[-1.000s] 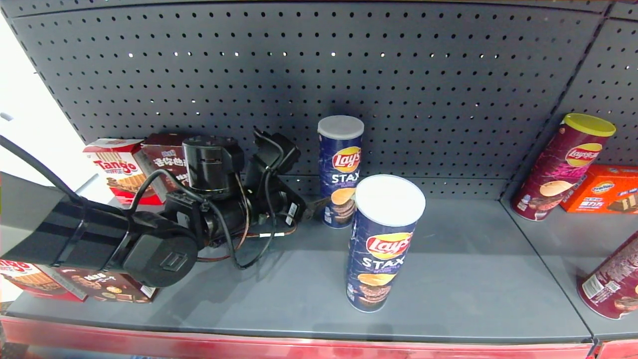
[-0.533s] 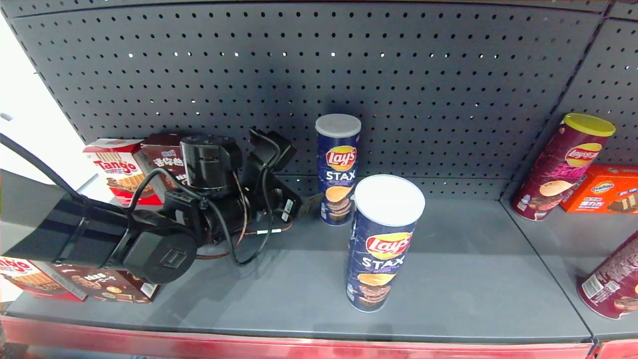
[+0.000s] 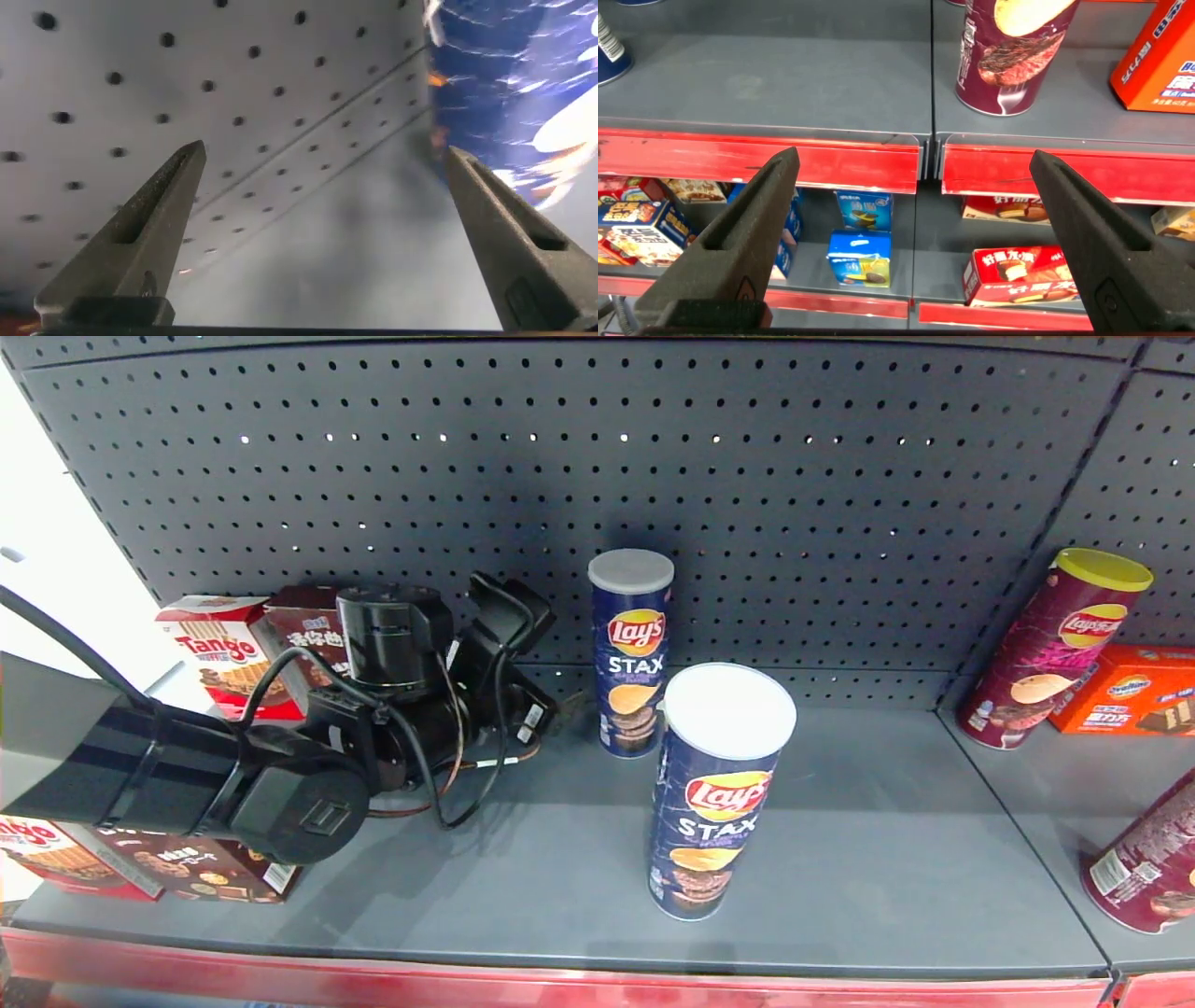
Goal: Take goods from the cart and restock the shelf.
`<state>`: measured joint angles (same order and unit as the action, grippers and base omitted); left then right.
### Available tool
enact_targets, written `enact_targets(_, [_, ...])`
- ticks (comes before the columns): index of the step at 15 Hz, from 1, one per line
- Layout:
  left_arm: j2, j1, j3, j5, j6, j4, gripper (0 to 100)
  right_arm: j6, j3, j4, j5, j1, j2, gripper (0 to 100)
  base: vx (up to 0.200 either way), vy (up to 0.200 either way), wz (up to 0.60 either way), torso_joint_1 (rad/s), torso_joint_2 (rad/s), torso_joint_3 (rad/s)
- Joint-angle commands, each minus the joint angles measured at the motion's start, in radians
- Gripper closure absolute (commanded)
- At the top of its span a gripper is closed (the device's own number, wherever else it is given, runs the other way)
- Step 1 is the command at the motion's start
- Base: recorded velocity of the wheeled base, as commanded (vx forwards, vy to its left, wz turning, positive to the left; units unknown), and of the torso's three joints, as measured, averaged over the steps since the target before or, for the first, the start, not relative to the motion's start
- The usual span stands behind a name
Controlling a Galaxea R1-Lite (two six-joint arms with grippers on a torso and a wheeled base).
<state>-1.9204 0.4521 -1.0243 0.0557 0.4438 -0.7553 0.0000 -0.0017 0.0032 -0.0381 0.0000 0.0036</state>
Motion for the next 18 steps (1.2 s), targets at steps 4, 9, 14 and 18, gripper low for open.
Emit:
enact_targets(4, [-0.015,0.034,-0.017,0.090,0.023,-0.024,0,0.000,0.000,0.000,0.000,0.000,-0.001,0,0.000,0.000,0.00,0.000,0.00,0.000])
enact_targets(9, [-0.029,0.042,-0.031,0.128,-0.002,-0.022,0,0.000,0.000,0.000,0.000,0.000,-0.001,0,0.000,0.000,0.00,0.000,0.00,0.000])
enact_targets(14, [-0.055,0.069,-0.056,0.153,-0.068,-0.024,0,0.000,0.000,0.000,0.000,0.000,-0.001,0,0.000,0.000,0.00,0.000,0.00,0.000])
enact_targets(18, [-0.083,0.097,-0.105,0.171,-0.079,-0.022,0,0.000,0.000,0.000,0.000,0.000,-0.001,0,0.000,0.000,0.00,0.000,0.00,0.000])
